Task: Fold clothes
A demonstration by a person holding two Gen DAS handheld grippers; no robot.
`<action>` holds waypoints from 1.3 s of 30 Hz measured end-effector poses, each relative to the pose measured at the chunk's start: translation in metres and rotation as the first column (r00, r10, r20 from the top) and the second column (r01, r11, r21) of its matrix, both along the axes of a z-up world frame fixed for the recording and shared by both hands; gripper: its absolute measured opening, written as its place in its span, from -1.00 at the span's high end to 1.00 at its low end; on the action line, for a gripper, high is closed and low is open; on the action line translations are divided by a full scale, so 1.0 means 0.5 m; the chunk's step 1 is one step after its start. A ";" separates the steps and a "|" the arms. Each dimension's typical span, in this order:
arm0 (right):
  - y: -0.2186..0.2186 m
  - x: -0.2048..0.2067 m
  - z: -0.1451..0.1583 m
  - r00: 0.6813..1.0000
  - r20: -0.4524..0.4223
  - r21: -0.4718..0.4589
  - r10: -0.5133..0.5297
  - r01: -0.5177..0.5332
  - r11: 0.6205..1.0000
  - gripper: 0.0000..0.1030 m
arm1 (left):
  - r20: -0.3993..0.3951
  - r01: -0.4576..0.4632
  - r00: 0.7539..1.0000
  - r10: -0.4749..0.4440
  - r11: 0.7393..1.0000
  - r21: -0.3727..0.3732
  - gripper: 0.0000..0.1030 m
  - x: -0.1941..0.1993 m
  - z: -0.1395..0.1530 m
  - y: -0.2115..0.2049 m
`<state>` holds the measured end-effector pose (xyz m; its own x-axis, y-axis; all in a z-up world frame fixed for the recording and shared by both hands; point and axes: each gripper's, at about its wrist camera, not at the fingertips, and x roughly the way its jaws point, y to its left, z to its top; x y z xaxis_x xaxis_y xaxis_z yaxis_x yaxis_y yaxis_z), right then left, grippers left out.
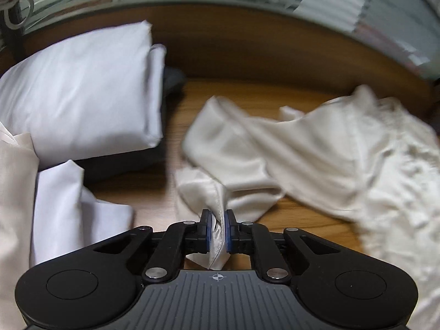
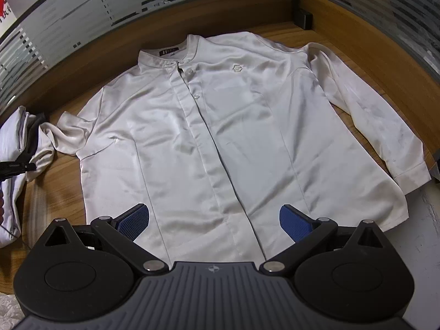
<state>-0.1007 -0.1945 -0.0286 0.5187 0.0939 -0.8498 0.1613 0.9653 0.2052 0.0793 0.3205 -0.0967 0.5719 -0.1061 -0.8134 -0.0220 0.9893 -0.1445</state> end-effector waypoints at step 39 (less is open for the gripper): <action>0.333 0.025 0.004 0.849 0.071 0.102 0.523 -0.528 0.843 -0.98 | -0.097 0.023 0.995 -0.016 0.998 0.067 0.02 -0.507 0.141 -0.021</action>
